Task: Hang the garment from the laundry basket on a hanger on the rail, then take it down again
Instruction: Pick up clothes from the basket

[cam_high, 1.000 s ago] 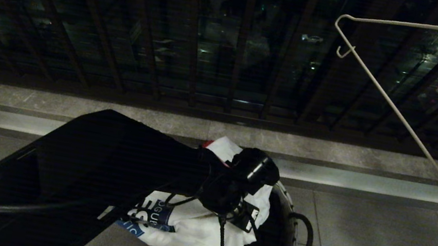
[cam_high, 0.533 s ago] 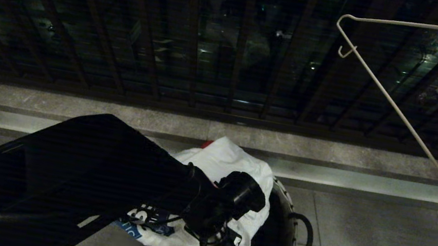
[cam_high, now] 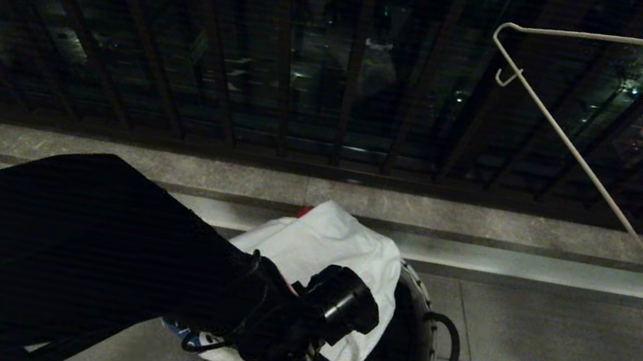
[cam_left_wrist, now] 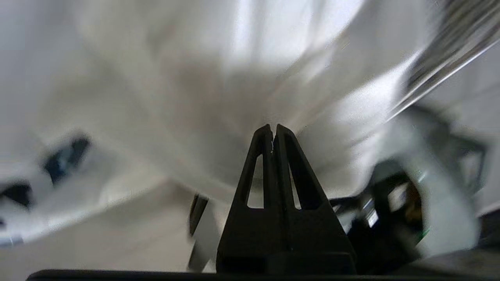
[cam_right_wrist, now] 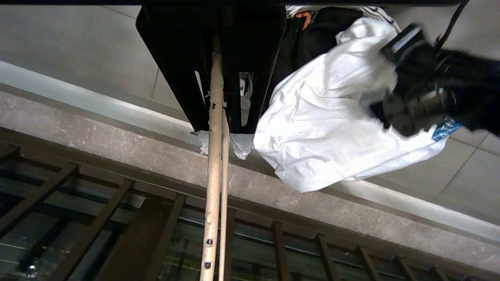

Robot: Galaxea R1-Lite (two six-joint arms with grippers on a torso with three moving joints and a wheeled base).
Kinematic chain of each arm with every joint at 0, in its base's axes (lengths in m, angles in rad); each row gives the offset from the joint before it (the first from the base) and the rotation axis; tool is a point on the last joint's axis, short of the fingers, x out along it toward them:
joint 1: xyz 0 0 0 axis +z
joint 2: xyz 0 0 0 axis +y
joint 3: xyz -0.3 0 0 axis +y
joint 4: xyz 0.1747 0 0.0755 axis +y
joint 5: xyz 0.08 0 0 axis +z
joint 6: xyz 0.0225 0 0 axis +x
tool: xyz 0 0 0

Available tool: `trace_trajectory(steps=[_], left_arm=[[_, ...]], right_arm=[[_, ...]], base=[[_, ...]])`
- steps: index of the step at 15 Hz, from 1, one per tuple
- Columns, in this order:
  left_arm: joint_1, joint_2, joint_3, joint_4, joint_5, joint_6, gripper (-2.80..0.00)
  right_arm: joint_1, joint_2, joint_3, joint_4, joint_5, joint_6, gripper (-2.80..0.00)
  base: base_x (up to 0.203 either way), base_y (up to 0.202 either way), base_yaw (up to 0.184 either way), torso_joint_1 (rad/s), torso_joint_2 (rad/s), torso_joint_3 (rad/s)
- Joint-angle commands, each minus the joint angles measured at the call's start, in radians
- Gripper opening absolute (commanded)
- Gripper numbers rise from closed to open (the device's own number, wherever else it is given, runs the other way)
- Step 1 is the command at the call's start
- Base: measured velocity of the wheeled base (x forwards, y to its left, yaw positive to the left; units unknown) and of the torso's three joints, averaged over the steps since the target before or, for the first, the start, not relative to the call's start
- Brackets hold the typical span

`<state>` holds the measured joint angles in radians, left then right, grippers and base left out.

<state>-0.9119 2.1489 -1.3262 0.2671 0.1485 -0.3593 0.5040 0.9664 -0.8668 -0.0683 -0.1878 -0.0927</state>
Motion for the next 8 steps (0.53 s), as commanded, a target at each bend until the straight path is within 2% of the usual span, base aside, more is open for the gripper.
trace_trajectory(steps=[1, 4, 8], left_arm=[[0.003, -0.007, -0.063, -0.025, 0.004, -0.004, -2.80], [0.004, 0.050, -0.154, -0.037, 0.020, 0.003, -2.80], [0.024, 0.136, -0.276, -0.037, 0.036, 0.053, -2.80]], right_arm=[[0.001, 0.002, 0.000, -0.001, -0.001, -0.001, -2.80], [0.001, 0.003, 0.002, -0.001, -0.001, -0.001, -2.80], [0.001, 0.002, 0.000, -0.001, -0.001, -0.001, -2.80]], base=[[0.000, 0.000, 0.000, 0.000, 0.00, 0.000], [0.000, 0.000, 0.000, 0.000, 0.00, 0.000], [0.000, 0.000, 0.000, 0.000, 0.00, 0.000]])
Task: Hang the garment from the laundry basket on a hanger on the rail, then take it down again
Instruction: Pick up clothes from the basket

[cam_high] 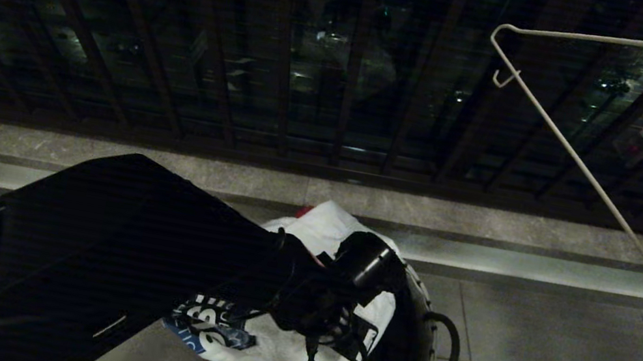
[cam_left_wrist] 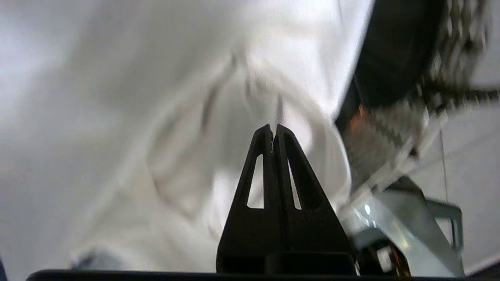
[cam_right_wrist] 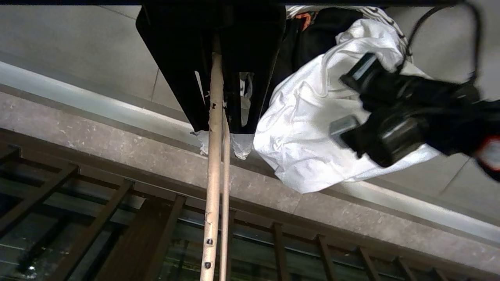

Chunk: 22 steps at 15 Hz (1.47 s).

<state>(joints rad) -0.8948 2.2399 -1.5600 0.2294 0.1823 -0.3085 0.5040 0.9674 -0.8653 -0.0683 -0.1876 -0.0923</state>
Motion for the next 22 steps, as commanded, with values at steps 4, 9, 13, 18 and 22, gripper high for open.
trace_trajectory(steps=[4, 9, 13, 18, 22], left_arm=[[0.008, 0.076, -0.122, 0.000, 0.027, 0.048, 0.00], [0.008, 0.137, -0.137, -0.106, 0.176, 0.164, 0.00], [0.011, 0.164, -0.134, -0.232, 0.261, 0.253, 0.00], [0.052, 0.089, -0.062, -0.314, 0.295, 0.246, 0.00], [0.079, -0.054, 0.121, -0.425, 0.298, 0.203, 0.00]], right_arm=[[0.001, 0.005, 0.000, -0.001, -0.001, -0.001, -2.80], [0.001, 0.004, 0.000, -0.001, -0.001, -0.001, -2.80], [0.001, 0.004, 0.000, -0.001, -0.001, -0.003, -2.80], [0.001, 0.000, 0.000, -0.001, -0.001, -0.010, -2.80], [0.001, 0.002, 0.002, -0.001, -0.001, -0.010, -2.80]], base=[[0.000, 0.000, 0.000, 0.000, 0.00, 0.000], [0.000, 0.000, 0.000, 0.000, 0.00, 0.000], [0.000, 0.000, 0.000, 0.000, 0.00, 0.000], [0.000, 0.000, 0.000, 0.000, 0.00, 0.000], [0.000, 0.000, 0.000, 0.000, 0.00, 0.000]])
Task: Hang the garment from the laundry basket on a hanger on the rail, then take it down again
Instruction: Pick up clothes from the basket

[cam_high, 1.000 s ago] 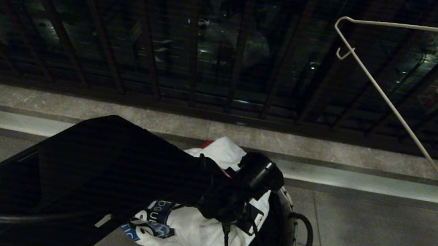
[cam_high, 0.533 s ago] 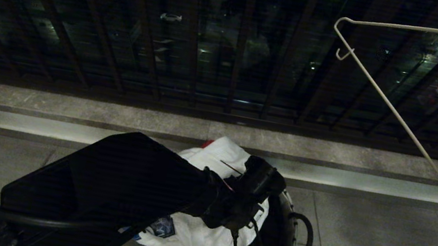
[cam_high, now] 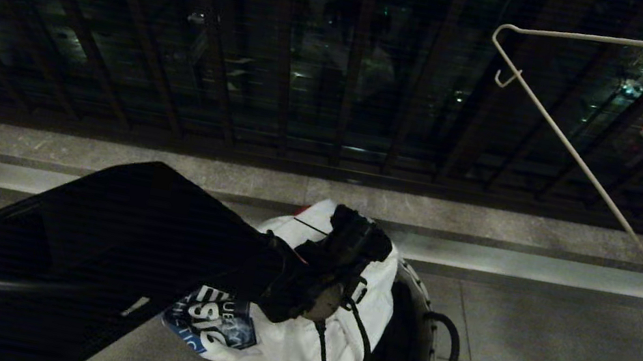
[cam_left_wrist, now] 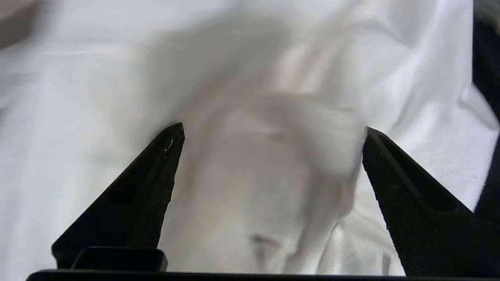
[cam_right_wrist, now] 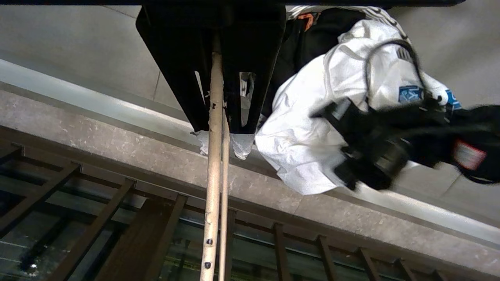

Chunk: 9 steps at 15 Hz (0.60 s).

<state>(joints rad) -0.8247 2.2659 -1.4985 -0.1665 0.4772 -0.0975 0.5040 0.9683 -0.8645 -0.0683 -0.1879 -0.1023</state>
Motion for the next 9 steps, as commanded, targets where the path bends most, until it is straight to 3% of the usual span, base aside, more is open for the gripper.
trace_trajectory(steps=[1, 9], left_arm=[[0.017, -0.114, 0.100, -0.061, 0.002, -0.013, 0.00], [0.076, -0.237, 0.258, -0.116, -0.008, -0.065, 0.00]], right_arm=[[0.001, 0.001, 0.003, -0.001, -0.001, 0.000, -2.80], [0.001, 0.018, 0.015, -0.001, 0.000, -0.002, -2.80]], base=[[0.000, 0.000, 0.000, 0.000, 0.00, 0.000], [0.000, 0.000, 0.000, 0.000, 0.00, 0.000]])
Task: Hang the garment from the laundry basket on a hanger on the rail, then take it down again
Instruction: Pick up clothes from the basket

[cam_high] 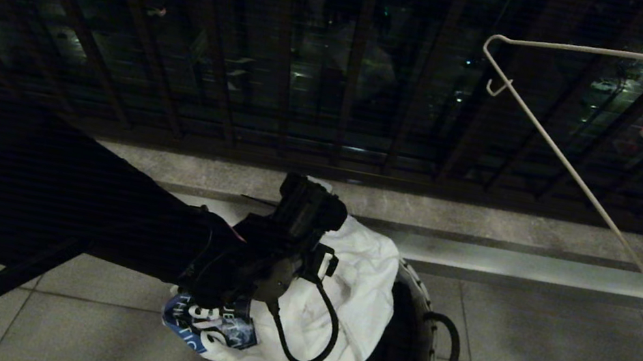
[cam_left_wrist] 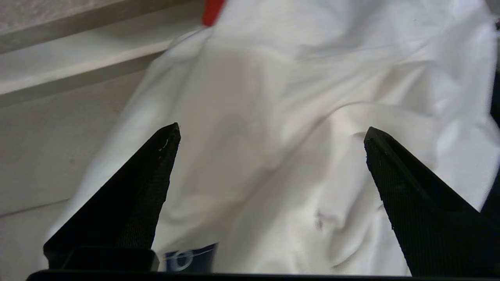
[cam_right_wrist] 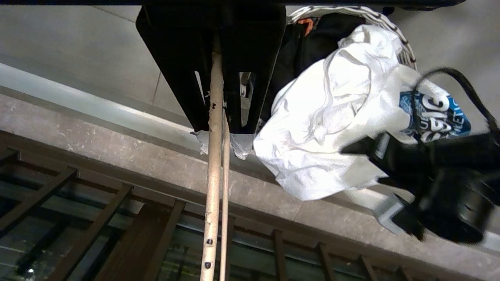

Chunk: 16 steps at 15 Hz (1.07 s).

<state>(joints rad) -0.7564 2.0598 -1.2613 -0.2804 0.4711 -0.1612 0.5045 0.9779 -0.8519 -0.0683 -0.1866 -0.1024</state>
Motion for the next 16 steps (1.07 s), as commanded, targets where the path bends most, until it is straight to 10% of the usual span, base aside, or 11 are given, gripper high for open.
trace_trajectory(steps=[1, 16], left_arm=[[0.006, -0.042, 0.023, -0.001, -0.022, -0.005, 0.00], [-0.049, 0.042, 0.024, 0.002, -0.086, 0.256, 0.00]], right_arm=[[0.000, 0.012, 0.004, -0.001, 0.000, -0.008, -2.80], [0.000, 0.016, -0.001, -0.002, 0.018, -0.023, -2.80]], base=[[0.000, 0.000, 0.000, 0.000, 0.00, 0.000], [0.000, 0.000, 0.000, 0.000, 0.00, 0.000]])
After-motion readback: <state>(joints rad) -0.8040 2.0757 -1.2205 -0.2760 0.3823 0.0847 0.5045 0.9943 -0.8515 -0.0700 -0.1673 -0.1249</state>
